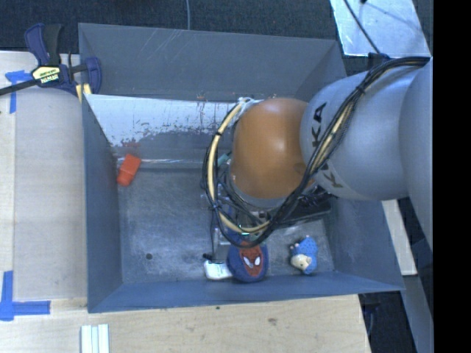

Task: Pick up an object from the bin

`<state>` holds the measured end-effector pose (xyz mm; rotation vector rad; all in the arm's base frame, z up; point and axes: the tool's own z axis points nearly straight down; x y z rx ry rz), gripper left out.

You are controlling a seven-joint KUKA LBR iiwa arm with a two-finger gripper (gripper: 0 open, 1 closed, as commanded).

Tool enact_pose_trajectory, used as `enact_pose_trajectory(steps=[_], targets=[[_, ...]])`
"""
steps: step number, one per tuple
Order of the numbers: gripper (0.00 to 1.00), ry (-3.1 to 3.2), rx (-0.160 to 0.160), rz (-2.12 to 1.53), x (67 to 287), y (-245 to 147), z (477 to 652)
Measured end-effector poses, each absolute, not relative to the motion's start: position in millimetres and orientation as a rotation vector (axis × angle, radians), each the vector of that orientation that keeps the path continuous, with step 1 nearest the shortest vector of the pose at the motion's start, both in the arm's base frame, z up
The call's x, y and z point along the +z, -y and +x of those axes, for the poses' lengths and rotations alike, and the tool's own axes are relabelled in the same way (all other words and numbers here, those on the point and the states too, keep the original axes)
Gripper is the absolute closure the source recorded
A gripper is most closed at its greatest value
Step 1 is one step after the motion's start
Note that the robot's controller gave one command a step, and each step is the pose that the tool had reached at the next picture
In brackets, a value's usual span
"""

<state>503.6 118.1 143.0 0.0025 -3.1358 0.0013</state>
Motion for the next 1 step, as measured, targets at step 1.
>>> enact_pose_trajectory(steps=[1], targets=[[0.00,3.100,0.000,0.494,76.8,-66.3,490.4]])
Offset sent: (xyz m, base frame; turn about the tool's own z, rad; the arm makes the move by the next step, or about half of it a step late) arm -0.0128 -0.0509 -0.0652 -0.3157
